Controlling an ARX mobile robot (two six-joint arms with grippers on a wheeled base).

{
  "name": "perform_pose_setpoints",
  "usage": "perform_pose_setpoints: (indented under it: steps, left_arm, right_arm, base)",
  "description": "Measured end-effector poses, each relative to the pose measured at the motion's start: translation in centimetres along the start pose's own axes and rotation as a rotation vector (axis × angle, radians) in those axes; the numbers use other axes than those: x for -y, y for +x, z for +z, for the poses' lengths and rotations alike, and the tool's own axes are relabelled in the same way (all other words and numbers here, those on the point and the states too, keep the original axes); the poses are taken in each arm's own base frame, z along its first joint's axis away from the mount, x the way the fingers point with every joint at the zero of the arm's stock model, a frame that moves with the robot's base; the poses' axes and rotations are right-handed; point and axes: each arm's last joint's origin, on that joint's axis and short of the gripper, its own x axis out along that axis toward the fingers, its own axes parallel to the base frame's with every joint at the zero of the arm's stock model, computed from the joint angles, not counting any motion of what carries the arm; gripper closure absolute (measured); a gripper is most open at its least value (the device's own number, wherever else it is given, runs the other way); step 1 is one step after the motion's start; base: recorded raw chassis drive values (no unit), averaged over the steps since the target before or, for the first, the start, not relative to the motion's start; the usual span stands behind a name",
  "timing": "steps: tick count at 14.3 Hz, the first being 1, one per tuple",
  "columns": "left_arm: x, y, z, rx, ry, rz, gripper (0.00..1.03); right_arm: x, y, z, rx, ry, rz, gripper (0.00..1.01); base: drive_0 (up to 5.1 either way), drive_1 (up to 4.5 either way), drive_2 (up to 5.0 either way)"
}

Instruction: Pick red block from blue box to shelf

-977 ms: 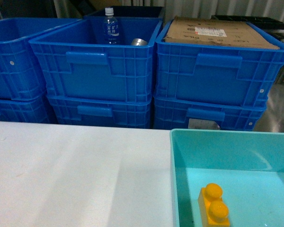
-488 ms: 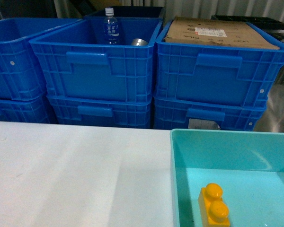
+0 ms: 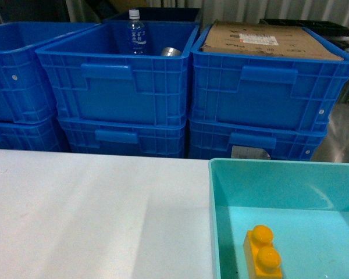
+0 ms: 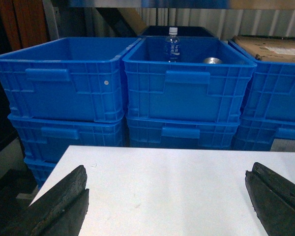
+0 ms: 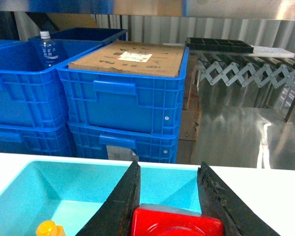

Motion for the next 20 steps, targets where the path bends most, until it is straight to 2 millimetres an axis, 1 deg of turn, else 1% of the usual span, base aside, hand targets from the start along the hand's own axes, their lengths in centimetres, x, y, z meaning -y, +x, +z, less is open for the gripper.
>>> perform_pose_setpoints:
  steps: [2,3,4,6,13,20]
  left_arm:
    - [0.0,0.0,0.0,0.000,0.000,0.000,0.05]
    - [0.0,0.0,0.0,-0.001,0.000,0.000,0.05]
    - [0.0,0.0,0.0,0.001,0.000,-0.001,0.05]
    - [0.0,0.0,0.0,0.000,0.000,0.000,0.05]
    - [0.0,0.0,0.0,0.000,0.000,0.000,0.05]
    - [0.0,0.0,0.0,0.000,0.000,0.000,0.05]
  right_arm:
    - [-0.4,-0.4,-0.6,0.005,-0.002,-0.021,0.72]
    - [-1.2,-0.5,-0.9,0.001,-0.003,0.008,0.72]
    - [-1.4,-0.5,-0.9,0.004,-0.005,0.026,0.72]
    - [-1.3,-0.5,-0.9,0.004,-0.007,0.000,0.73]
    - [-1.3,-0.5,-0.9,0.003,-0.007,0.000,0.73]
    - [-1.3,-0.5,-0.9,0.003,-0.007,0.000,0.73]
  base:
    - [0.0,0.00,0.0]
    - [0.0,0.00,0.0]
    - [0.0,0.00,0.0]
    - [0.0,0.00,0.0]
    - [-0.1,-0.05,-0.1]
    - [-1.6,-1.56,-1.6]
